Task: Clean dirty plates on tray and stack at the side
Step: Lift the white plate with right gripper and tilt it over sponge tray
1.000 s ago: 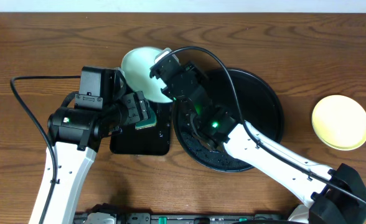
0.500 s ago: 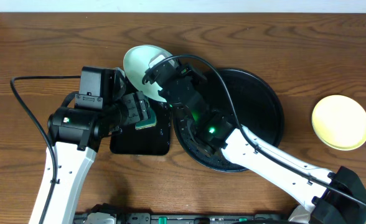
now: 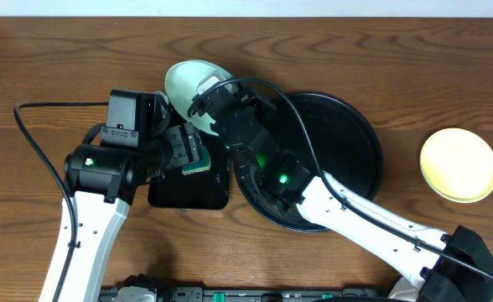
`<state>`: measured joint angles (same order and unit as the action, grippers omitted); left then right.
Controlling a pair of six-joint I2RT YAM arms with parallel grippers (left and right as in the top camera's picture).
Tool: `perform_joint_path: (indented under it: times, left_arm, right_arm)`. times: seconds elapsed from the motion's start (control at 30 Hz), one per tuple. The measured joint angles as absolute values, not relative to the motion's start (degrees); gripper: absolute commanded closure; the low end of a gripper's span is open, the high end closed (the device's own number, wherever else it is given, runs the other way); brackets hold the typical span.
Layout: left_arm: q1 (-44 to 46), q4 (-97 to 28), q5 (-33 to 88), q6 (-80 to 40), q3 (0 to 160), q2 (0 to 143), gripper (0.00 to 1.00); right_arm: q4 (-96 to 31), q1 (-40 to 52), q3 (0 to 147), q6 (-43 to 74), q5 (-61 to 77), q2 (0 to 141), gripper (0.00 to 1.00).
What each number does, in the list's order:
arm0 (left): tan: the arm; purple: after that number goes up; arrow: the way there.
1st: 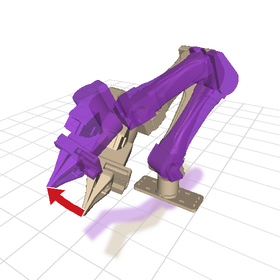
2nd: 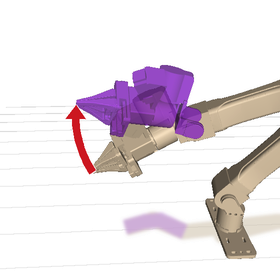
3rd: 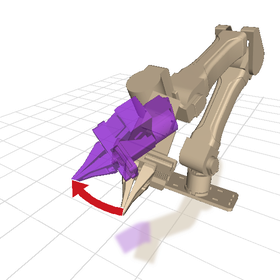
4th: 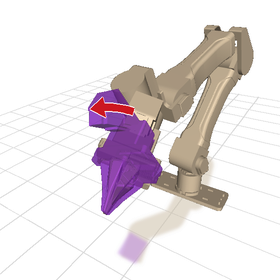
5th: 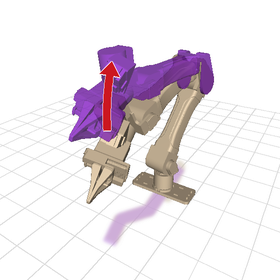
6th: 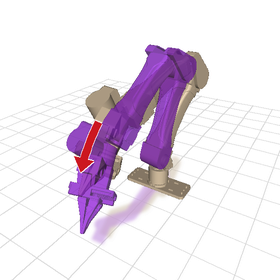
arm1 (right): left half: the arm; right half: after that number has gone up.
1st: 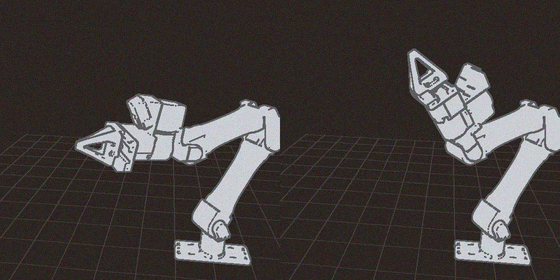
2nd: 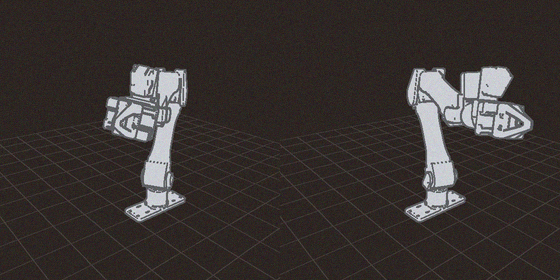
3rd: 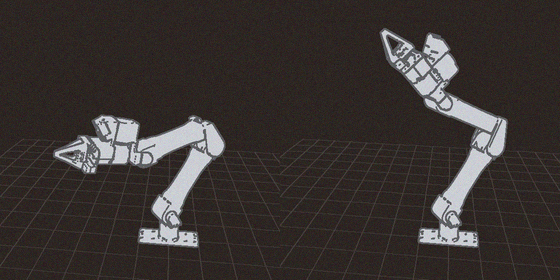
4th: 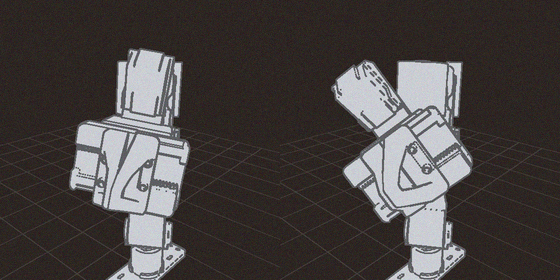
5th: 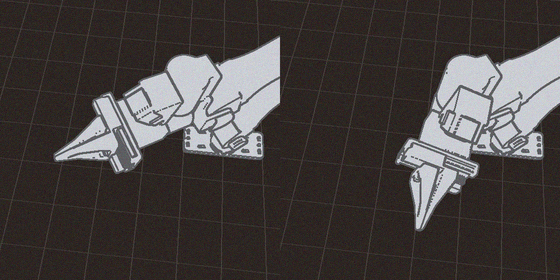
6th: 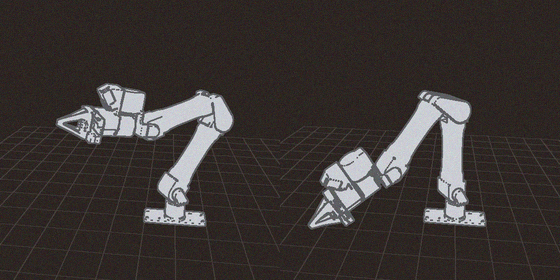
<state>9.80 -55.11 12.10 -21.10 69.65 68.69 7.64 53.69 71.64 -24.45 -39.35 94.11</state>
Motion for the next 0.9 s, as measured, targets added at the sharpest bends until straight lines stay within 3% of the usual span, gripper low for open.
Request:
perform_joint_path:
  times: [0.67,0.8,0.9]
  left_arm:
    - [9.8,-55.11,12.1,-21.12,69.65,68.69,0.18]
    - [9.8,-55.09,12.1,-21.1,69.65,68.69,0.18]
    - [9.8,-55.13,12.1,-21.1,69.67,68.69,0.18]
  right_arm:
    - [13.08,53.41,71.75,-29.26,-45.63,93.36,0.99]
    - [5.13,53.39,71.96,-21.58,-48.36,93.25,0.99]
    - [-8.27,52.34,72.16,-6.7,-48.9,93.23,0.99]
